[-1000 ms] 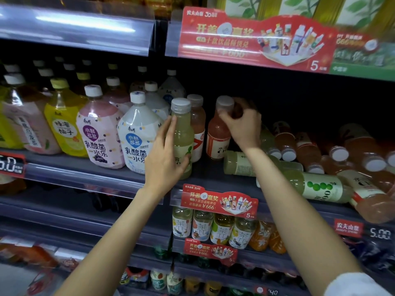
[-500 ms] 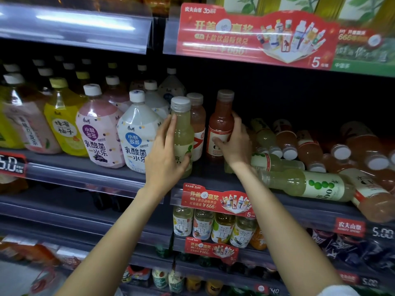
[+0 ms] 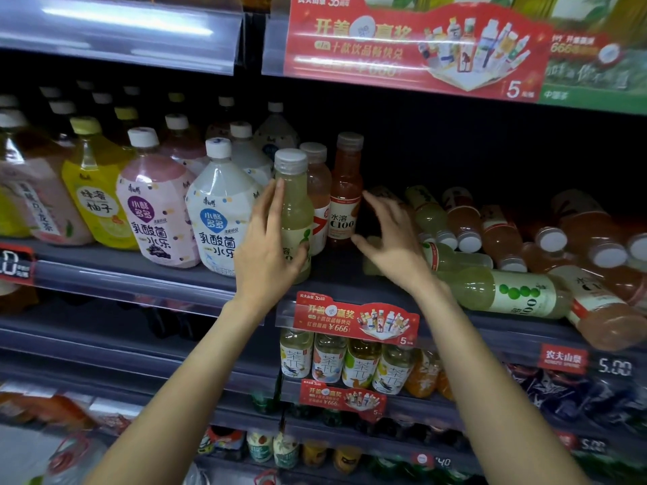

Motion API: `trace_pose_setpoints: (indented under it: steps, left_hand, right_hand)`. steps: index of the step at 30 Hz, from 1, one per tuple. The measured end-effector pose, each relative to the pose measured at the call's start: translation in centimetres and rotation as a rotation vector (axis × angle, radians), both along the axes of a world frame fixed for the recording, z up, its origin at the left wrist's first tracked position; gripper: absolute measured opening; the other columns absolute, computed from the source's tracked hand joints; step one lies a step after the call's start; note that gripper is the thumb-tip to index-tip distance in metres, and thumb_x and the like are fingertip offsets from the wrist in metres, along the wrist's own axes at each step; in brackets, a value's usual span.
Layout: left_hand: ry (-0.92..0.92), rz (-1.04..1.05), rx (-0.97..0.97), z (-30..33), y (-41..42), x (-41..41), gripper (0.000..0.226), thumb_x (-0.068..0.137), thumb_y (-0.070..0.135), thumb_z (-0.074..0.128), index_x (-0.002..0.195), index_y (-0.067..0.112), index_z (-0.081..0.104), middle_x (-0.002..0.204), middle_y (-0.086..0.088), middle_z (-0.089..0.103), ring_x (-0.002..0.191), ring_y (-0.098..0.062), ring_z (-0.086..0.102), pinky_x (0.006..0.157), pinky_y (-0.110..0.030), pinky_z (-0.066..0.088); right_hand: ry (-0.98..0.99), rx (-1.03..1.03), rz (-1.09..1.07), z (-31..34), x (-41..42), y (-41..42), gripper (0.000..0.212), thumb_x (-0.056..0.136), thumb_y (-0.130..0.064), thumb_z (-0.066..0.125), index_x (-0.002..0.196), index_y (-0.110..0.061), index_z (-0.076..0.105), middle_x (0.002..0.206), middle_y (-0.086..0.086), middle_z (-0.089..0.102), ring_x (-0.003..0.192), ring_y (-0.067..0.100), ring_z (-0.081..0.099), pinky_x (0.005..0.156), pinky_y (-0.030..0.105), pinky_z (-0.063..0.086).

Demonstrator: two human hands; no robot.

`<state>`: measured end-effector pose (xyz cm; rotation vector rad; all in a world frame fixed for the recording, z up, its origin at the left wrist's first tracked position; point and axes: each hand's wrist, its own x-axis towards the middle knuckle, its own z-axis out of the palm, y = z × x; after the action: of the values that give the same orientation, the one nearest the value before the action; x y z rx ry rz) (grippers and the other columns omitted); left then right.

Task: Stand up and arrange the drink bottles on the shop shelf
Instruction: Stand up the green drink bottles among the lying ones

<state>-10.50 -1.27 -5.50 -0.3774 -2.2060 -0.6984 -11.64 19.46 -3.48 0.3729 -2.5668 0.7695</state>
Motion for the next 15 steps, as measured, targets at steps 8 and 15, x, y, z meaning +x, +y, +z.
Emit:
trace_pose_setpoints:
  steps: [8, 15]
  left_hand:
    - [0.244, -0.191, -0.058, -1.0, 4.6, 2.7, 0.053, 0.084, 0.012, 0.064, 0.134, 0.009, 0.046, 0.135, -0.016, 0.045, 0.126, -0.031, 0.041, 0.106, -0.043, 0.037]
    - [-0.299, -0.381, -0.669, 0.7, 11.3, -2.5, 0.089, 0.084, 0.041, 0.066, 0.153, 0.019, 0.014, 0.145, -0.015, 0.038, 0.133, -0.034, 0.034, 0.109, -0.045, 0.030]
  right_hand:
    - [-0.030, 0.409, -0.252, -0.5, 4.1, 6.0, 0.067, 0.084, -0.041, 0.064, 0.142, -0.018, 0.038, 0.138, 0.010, 0.047, 0.127, 0.031, 0.038, 0.103, 0.043, 0.030]
    - [0.067, 0.359, -0.557, -3.5, 6.9, 7.5, 0.064, 0.087, -0.065, 0.038, 0.117, -0.012, 0.060, 0.119, 0.017, 0.058, 0.112, 0.038, 0.050, 0.098, 0.051, 0.038]
